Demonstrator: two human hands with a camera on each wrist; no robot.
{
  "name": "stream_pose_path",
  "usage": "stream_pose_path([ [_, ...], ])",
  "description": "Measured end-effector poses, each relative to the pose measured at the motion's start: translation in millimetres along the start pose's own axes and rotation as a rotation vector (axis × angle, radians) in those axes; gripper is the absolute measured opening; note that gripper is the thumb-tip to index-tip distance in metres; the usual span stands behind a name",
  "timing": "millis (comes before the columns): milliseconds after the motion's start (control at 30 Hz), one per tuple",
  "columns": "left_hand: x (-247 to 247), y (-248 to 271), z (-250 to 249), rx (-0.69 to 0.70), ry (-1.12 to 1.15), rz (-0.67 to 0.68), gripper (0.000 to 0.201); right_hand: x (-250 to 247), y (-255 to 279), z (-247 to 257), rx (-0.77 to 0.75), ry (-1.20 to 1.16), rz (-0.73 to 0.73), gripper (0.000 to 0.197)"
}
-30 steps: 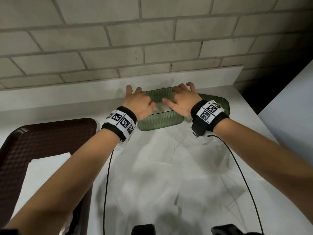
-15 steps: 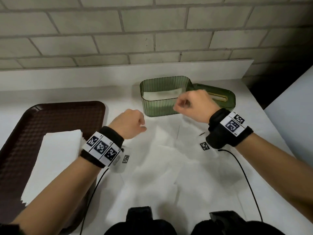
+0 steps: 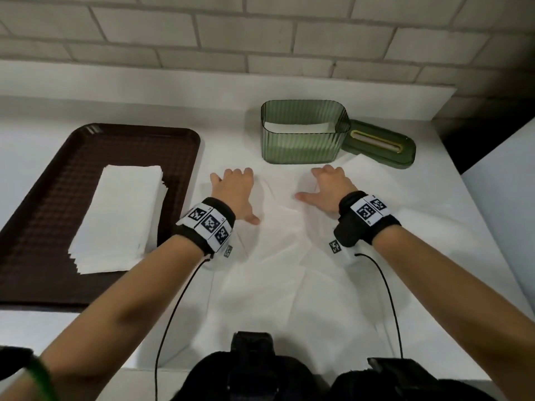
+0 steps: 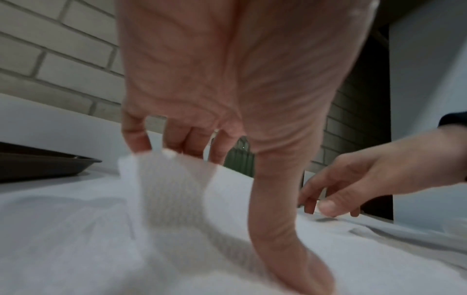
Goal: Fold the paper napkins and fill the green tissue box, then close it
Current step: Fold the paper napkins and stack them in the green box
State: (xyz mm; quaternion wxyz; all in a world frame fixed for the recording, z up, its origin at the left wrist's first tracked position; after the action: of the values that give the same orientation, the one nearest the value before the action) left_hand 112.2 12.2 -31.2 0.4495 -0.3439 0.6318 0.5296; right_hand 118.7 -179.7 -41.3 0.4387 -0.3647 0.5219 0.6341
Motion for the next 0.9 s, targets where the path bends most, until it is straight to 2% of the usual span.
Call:
stream_pose_path([
  [100, -11.8, 6.9, 5.7, 0.012, 0.166, -0.077, 0.062, -1.6, -10.7, -1.7, 0.059, 0.058, -0.008, 0.085],
  [167, -19.1, 17.9, 11.0, 0.049, 0.415, -0.116, 0.038, -3.9, -14.0, 1.0, 0.053, 0.089, 0.006, 0.084],
  [233, -20.3, 31.9, 17.6, 0.077, 0.634, -0.113, 0.028, -6.1, -16.3, 3.3, 0.053, 0.071, 0.019, 0.08],
  [300, -14.6, 47.3, 27.4, 0.081, 0.858, -0.092, 0.029, -11.8, -14.6, 8.7, 0.034, -0.02, -0.01, 0.061],
  [367, -5.7, 62.9, 39.0, 0.043, 1.106, -0.08, 0.038, -24.0, -6.1, 16.3, -0.013, -0.175, -0.093, 0.022],
  [467, 19.5, 83.2, 47.9, -0.043, 1.398, -0.024, 0.032, -49.6, 24.2, 29.6, -0.126, -0.383, -0.228, 0.019],
  [567, 62.1, 95.7, 55.3, -0.19, 1.584, 0.12, 0.045, -85.3, 71.9, 38.6, -0.234, -0.531, -0.423, 0.015],
  [633, 85.7, 102.1, 60.9, -0.276, 1.641, 0.199, 0.047, -102.0, 98.1, 40.3, -0.294, -0.672, -0.473, 0.015],
  [767, 94.5, 112.2, 62.2, -0.283, 1.791, 0.221, 0.03, -105.4, 117.7, 44.4, -0.423, -1.04, -0.372, 0.006],
  [833, 88.8, 116.4, 61.5, -0.256, 1.908, 0.212, 0.024, -87.2, 111.7, 43.4, -0.395, -1.139, -0.3, 0.027],
  [900, 86.4, 118.6, 63.8, -0.249, 2.043, 0.209, 0.036, -58.3, 102.9, 44.7, -0.331, -1.167, -0.199, 0.031],
])
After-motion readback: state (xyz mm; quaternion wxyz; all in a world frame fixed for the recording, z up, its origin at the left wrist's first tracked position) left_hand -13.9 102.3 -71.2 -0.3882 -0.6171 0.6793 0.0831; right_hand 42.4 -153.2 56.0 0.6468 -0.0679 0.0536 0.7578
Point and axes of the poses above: each hand's wrist, its own y-axis away from the middle knuckle, its own x-axis out of the palm, z = x × y, the point moved 8 cm from there along -y, towards the middle knuckle, and after that the axes turned 4 degrees about z, right-handed, at the moved point
